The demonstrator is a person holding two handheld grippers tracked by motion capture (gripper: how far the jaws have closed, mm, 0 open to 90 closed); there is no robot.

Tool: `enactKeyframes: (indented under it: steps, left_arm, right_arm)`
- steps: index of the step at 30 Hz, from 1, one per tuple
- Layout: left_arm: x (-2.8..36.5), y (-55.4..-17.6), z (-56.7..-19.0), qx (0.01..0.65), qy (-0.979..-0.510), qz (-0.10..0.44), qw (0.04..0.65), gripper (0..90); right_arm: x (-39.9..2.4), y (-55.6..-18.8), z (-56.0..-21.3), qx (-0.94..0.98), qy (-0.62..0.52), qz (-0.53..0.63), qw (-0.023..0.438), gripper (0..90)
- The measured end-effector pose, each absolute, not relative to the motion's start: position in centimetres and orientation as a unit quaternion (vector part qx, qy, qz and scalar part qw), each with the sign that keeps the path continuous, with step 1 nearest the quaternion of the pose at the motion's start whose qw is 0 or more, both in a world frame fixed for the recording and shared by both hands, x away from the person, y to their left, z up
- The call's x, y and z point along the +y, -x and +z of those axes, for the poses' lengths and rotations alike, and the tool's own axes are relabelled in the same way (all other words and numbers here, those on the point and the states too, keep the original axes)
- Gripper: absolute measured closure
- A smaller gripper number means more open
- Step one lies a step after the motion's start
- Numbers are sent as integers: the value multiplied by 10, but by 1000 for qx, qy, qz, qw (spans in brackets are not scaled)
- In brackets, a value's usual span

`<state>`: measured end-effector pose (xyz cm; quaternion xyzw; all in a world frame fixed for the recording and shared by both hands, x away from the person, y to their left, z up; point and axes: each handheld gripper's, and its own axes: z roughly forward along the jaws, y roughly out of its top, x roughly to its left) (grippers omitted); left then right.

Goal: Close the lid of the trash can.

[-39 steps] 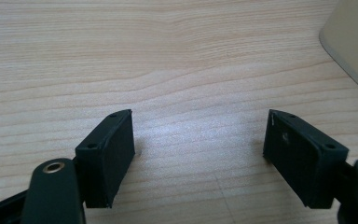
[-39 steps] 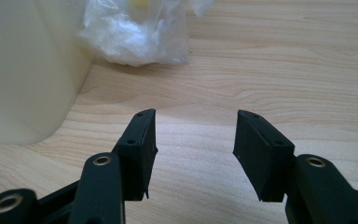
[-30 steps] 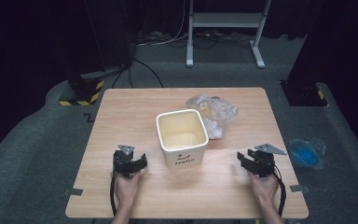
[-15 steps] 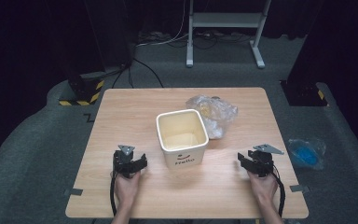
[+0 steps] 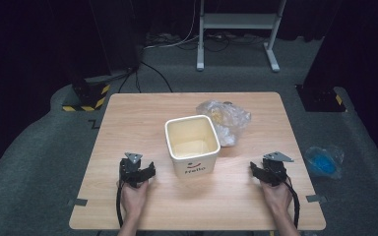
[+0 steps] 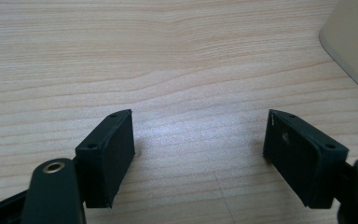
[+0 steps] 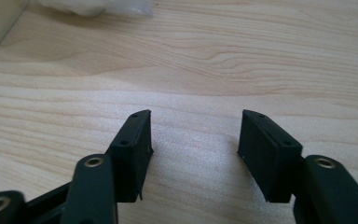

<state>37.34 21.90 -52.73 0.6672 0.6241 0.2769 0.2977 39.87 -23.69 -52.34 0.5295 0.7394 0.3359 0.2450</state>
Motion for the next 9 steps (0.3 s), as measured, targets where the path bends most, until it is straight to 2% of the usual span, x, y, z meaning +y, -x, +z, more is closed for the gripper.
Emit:
enactKeyframes:
  steps: [9]
  left_arm:
    - [219, -373, -527, 623, -669, 277, 298, 246]
  right_arm:
    - [-236, -400, -524, 744, -524, 335, 243, 396]
